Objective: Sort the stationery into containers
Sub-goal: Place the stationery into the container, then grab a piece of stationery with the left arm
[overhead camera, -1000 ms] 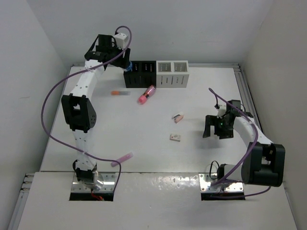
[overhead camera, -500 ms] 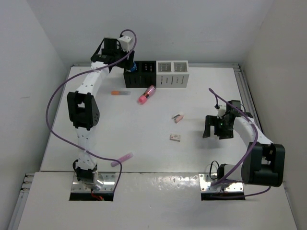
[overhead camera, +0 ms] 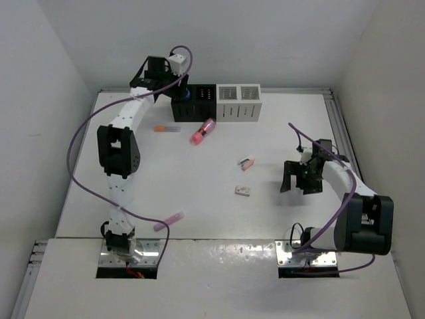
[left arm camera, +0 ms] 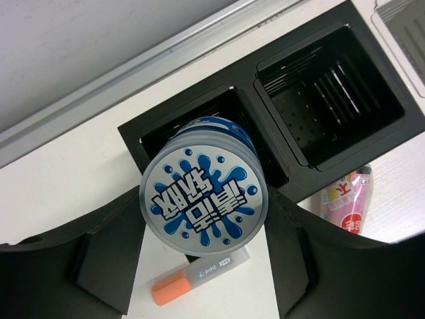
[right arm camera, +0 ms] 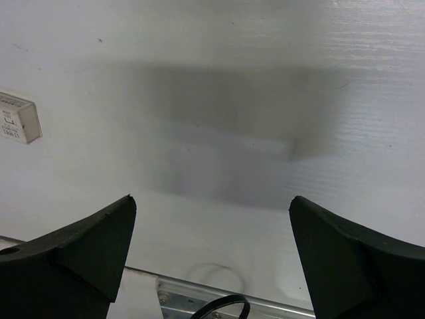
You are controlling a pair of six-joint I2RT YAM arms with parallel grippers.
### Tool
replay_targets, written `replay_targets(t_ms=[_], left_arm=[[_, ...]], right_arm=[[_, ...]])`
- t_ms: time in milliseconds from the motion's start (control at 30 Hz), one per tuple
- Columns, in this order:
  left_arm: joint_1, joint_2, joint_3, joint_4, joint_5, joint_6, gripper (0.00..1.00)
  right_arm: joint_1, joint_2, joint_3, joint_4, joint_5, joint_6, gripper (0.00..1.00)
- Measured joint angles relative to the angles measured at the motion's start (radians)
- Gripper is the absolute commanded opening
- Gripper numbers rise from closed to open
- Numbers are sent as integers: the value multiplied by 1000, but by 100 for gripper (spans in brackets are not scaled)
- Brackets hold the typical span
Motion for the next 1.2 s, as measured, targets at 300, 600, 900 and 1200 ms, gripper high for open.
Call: replay_targets(t_ms=[300, 600, 900, 1200], left_arm=[[-19, 56, 24, -7, -43, 21, 59], [-20, 22, 101, 6, -85, -8, 93], [19, -329, -16, 74, 35, -35, 78], [40, -881, -884, -96, 206, 314, 64]], right_arm=[[0, 2, 0, 0, 0, 0, 96], [17, 21, 51, -19, -6, 0, 92], [134, 31, 219, -24, -5, -8, 87], [327, 16, 190, -10, 34, -40, 82]])
